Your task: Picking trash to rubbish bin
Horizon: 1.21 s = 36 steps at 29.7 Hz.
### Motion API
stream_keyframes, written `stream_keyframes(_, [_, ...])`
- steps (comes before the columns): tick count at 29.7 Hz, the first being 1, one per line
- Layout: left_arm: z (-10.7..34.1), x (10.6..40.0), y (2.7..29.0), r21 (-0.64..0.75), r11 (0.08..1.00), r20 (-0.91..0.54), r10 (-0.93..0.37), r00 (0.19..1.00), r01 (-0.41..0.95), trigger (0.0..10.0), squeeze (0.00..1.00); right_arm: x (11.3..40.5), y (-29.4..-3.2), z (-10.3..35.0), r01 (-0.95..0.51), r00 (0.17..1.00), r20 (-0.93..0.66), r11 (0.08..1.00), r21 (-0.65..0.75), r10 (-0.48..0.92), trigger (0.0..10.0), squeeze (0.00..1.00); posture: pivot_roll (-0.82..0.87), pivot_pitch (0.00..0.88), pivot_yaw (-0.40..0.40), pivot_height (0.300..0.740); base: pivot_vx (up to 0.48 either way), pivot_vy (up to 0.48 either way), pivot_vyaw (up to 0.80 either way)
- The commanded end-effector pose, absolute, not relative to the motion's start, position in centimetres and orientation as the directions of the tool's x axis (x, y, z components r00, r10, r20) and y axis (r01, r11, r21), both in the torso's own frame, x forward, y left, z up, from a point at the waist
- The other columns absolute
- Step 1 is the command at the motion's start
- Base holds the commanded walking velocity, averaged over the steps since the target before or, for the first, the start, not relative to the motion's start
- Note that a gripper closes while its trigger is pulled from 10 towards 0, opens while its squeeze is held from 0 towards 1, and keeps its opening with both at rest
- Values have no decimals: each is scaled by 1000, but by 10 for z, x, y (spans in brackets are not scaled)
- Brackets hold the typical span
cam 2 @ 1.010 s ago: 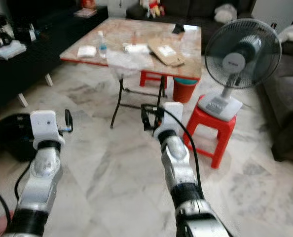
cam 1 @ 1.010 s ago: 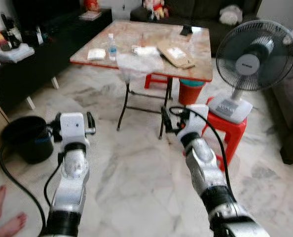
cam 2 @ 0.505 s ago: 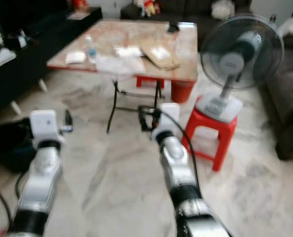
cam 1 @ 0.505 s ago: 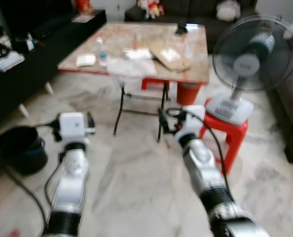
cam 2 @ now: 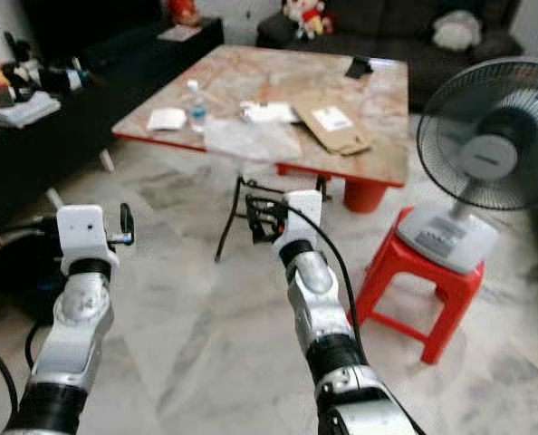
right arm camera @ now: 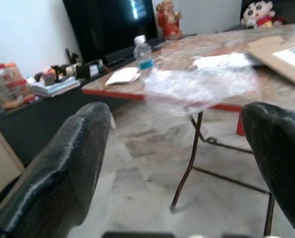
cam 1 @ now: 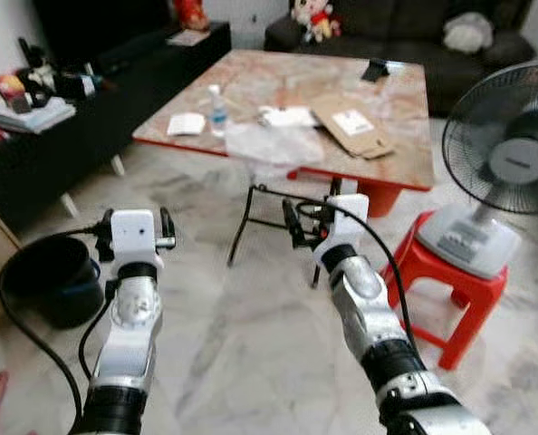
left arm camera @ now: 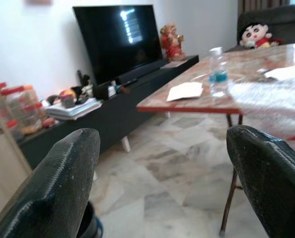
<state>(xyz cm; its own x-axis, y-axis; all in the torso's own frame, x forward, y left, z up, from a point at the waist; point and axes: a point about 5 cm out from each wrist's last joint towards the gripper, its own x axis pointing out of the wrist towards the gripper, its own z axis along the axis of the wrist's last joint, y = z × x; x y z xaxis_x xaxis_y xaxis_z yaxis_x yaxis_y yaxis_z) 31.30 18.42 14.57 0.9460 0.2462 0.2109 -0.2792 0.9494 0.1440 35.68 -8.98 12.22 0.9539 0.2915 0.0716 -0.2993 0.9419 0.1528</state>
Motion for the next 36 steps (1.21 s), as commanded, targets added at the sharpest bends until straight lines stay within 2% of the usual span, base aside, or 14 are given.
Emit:
stream_keyframes(1, [148, 315, 179, 132, 955, 218, 233, 948, -265, 10000, 0, 358, -97, 121, -277, 961, 70, 948, 159, 269, 10000, 0, 21, 3, -8, 740, 454, 0, 0])
stream_keyframes(19, [149, 316, 178, 128, 957, 219, 228, 949, -260, 10000, 0, 359, -98, 120, -267, 964, 57, 945, 190, 261, 10000, 0, 20, 11, -7, 740, 456, 0, 0])
stream_keyframes(24, [149, 316, 178, 127, 958, 218, 225, 950, -257, 10000, 0, 358, -95, 123, -291, 956, 92, 938, 188, 278, 10000, 0, 22, 10, -9, 740, 461, 0, -636])
stream_keyframes(36, [150, 317, 176, 125, 960, 223, 219, 950, -251, 10000, 0, 357, -94, 123, -303, 952, 91, 936, 181, 291, 10000, 0, 22, 12, -10, 740, 460, 0, 0])
